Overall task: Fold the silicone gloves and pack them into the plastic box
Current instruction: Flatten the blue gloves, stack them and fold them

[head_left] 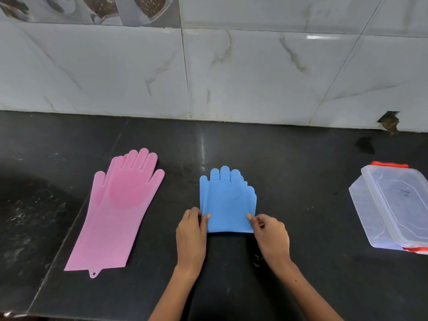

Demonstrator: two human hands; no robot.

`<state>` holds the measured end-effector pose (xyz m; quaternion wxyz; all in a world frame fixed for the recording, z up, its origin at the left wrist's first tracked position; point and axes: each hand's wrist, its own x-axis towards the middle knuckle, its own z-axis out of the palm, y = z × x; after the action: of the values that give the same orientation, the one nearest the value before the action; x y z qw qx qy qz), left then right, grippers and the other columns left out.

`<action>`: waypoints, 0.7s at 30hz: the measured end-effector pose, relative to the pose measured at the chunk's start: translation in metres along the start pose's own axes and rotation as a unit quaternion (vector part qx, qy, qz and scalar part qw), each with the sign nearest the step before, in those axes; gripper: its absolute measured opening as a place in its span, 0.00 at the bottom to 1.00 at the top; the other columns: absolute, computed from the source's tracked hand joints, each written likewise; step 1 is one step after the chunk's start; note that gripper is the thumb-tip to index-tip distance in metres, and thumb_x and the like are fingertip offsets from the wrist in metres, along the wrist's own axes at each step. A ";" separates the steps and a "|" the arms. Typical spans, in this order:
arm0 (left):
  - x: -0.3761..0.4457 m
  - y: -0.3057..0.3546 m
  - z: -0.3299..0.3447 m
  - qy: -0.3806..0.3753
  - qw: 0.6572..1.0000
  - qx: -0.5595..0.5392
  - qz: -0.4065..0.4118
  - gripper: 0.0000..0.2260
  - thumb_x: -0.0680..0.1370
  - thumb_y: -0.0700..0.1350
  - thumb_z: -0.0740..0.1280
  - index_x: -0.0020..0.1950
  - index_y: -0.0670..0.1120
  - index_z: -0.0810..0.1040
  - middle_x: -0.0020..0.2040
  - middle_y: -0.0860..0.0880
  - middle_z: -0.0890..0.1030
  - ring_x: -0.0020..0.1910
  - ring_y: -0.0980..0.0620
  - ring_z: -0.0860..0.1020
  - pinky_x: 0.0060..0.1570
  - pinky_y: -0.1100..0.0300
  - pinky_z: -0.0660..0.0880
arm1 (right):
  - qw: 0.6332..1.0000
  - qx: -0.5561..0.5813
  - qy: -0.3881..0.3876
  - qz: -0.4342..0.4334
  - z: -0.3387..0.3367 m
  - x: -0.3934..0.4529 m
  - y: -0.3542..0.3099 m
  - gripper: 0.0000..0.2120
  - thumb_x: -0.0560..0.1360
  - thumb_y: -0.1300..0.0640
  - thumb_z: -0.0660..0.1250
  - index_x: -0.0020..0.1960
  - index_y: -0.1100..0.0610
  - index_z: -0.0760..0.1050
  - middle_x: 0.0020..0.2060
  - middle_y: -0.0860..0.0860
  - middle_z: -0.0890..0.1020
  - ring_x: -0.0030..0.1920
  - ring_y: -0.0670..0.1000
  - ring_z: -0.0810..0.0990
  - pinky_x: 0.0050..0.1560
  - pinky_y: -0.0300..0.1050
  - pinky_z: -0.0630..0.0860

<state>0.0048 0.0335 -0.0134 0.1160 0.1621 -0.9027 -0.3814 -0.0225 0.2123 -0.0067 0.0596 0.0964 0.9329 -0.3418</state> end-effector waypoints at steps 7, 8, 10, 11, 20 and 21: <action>0.014 -0.002 0.003 0.023 0.999 -0.016 -0.027 0.12 0.76 0.51 0.69 0.37 0.46 0.75 0.32 0.52 0.77 0.32 0.56 0.76 0.33 0.57 0.76 | 0.999 0.035 0.016 -0.013 -0.003 0.002 -0.002 0.12 0.72 0.44 0.69 0.42 0.52 0.82 0.35 0.42 0.81 0.36 0.40 0.79 0.34 0.33 0.73; 0.015 -0.003 0.003 0.022 0.999 -0.012 -0.030 0.12 0.76 0.51 0.69 0.36 0.46 0.75 0.32 0.52 0.77 0.31 0.56 0.76 0.33 0.57 0.76 | 1.000 0.024 0.017 -0.010 -0.003 0.002 -0.003 0.12 0.72 0.44 0.69 0.42 0.52 0.82 0.34 0.42 0.81 0.35 0.41 0.79 0.33 0.34 0.73; 0.016 -0.004 0.006 0.018 0.999 0.012 -0.028 0.14 0.76 0.52 0.69 0.35 0.45 0.74 0.30 0.52 0.76 0.29 0.55 0.75 0.31 0.56 0.75 | 1.000 -0.011 0.022 -0.002 -0.002 0.001 -0.005 0.12 0.72 0.43 0.69 0.41 0.52 0.80 0.34 0.43 0.80 0.36 0.42 0.79 0.33 0.36 0.74; 0.016 -0.004 0.007 0.016 0.999 0.031 -0.022 0.15 0.76 0.52 0.69 0.34 0.46 0.74 0.29 0.52 0.76 0.29 0.55 0.74 0.30 0.57 0.73 | 0.999 -0.036 0.034 -0.007 -0.001 0.001 -0.006 0.12 0.72 0.43 0.69 0.41 0.52 0.78 0.35 0.43 0.79 0.37 0.43 0.79 0.33 0.36 0.73; 0.020 -0.002 0.008 0.019 0.991 0.132 0.032 0.10 0.77 0.53 0.68 0.42 0.48 0.73 0.37 0.51 0.77 0.37 0.53 0.74 0.31 0.60 0.72 | 0.915 -0.253 -0.008 -0.313 0.028 0.020 -0.038 0.25 0.81 0.51 0.56 0.76 0.56 0.59 0.77 0.55 0.56 0.77 0.56 0.53 0.75 0.56 0.51; 0.020 -0.003 0.010 0.032 0.988 0.141 0.051 0.08 0.76 0.51 0.68 0.48 0.47 0.74 0.43 0.49 0.79 0.41 0.52 0.76 0.36 0.58 0.76 | 0.912 -0.270 -0.049 -0.306 0.031 0.026 -0.038 0.26 0.82 0.49 0.49 0.77 0.55 0.51 0.78 0.54 0.48 0.78 0.55 0.46 0.76 0.53 0.43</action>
<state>-0.0159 0.0300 -0.0208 0.1403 0.1423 -0.9503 -0.2388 -0.0552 0.1674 -0.0112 0.0211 -0.2308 0.9692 -0.0829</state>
